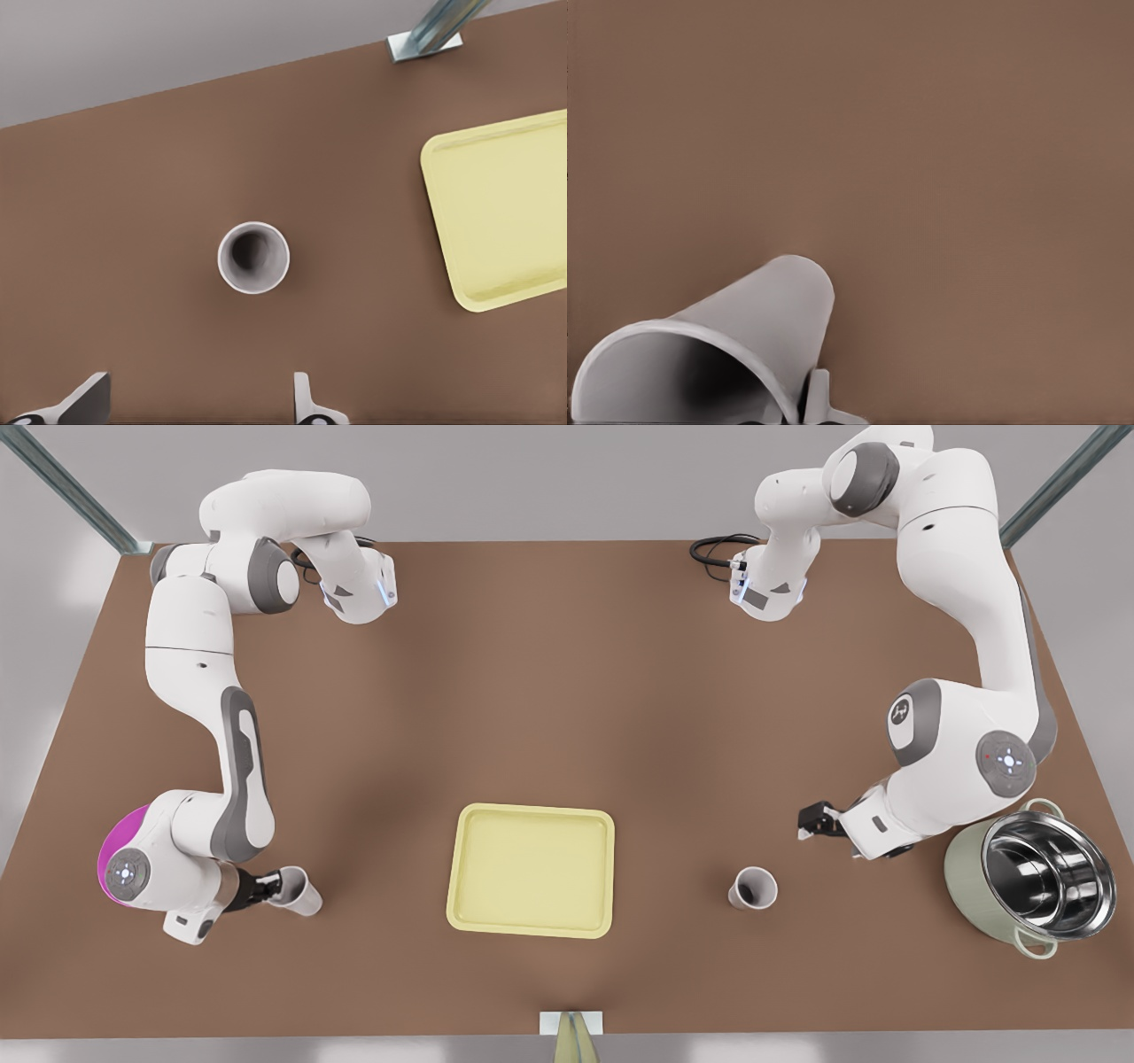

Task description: Use the left arm to pick up the white IKEA cup from the tray and place it on the middle-left position; use the right arm to pick up the white IKEA cup from the tray and place it on the middle-right position

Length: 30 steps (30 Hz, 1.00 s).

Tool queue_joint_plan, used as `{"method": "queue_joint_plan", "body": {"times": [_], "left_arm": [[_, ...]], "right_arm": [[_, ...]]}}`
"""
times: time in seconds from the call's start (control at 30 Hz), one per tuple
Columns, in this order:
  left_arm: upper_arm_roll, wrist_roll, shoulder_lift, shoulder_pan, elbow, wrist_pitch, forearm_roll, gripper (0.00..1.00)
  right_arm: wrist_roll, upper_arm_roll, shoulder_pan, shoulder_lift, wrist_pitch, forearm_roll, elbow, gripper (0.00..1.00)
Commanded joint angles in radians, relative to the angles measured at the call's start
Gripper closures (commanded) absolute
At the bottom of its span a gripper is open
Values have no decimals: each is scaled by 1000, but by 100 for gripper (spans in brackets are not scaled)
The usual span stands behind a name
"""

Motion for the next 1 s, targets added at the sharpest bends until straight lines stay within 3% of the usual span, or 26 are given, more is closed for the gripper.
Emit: {"method": "queue_joint_plan", "body": {"times": [0.0,0.13,0.3,0.53,0.7,0.8,0.83,0.97], "left_arm": [[0,-101,-1,0,1,-56,4,0],[0,-101,-1,0,1,-56,7,0],[6,-99,-27,2,8,-81,10,0],[6,-96,-33,2,8,-99,8,0],[6,-99,-33,0,7,-98,8,0],[6,-99,-41,0,7,-99,10,0],[6,-99,-44,0,7,-99,10,0],[4,-103,-53,0,7,-102,10,0]], "right_arm": [[25,0,0,-1,-36,0,0,95],[25,0,0,-1,-40,0,0,95],[25,0,0,-1,-40,1,0,69],[27,-1,0,-15,-42,1,8,56],[42,-3,7,-147,-184,-11,22,35],[208,-1,56,-313,-388,-16,36,14],[295,2,58,-334,-414,-14,36,0],[749,13,126,-388,-476,-74,24,0]]}}
